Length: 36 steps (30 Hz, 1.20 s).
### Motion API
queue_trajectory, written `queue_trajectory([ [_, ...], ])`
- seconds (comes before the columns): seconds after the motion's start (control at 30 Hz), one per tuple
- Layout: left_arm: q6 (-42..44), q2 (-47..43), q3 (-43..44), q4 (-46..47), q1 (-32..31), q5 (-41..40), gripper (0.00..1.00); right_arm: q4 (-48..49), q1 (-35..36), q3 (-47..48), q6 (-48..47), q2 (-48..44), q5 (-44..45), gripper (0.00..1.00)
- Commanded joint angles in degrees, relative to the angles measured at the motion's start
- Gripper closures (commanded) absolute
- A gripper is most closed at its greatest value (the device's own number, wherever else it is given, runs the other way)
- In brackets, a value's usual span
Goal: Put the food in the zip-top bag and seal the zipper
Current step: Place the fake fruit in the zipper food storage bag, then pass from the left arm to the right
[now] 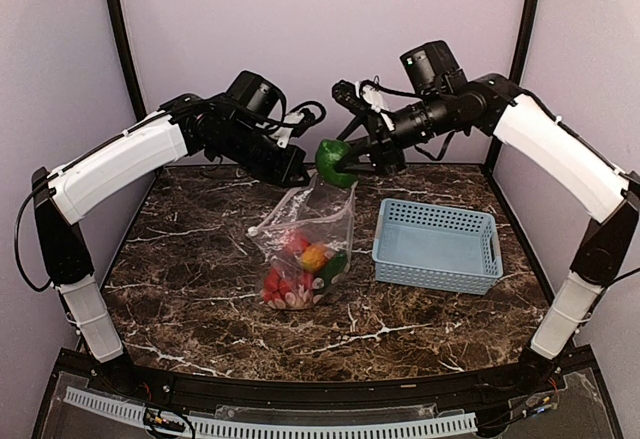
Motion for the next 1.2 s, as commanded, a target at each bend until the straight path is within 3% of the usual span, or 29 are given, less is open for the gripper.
queue_trajectory([
  [0.0, 0.9, -2.7, 1.0, -1.2, 0.1, 0.0, 0.99, 8.3, 0.5, -2.0, -0.1, 1.6, -1.0, 0.48],
  [0.5, 1.2, -3.3, 1.5, -1.4, 0.1, -0.4, 0.99, 9.7, 1.7, -6.0, 1.9, 4.5, -4.8, 0.43],
  [0.8, 1.3, -3.7, 1.4, -1.4, 0.2, -0.3, 0.99, 7.1, 2.0, -4.5, 1.6, 4.1, -4.2, 0.26],
  [0.97, 1.4, -3.8, 1.0, -1.5, 0.2, -0.2, 0.99, -2.7, 2.7, -1.2, -5.8, 4.3, -5.4, 0.33],
  [1.17, 1.2, -4.1, 0.8, -0.7, 0.2, 0.8, 0.99, -8.8, 5.8, -3.2, -11.6, 3.0, 1.6, 0.38],
])
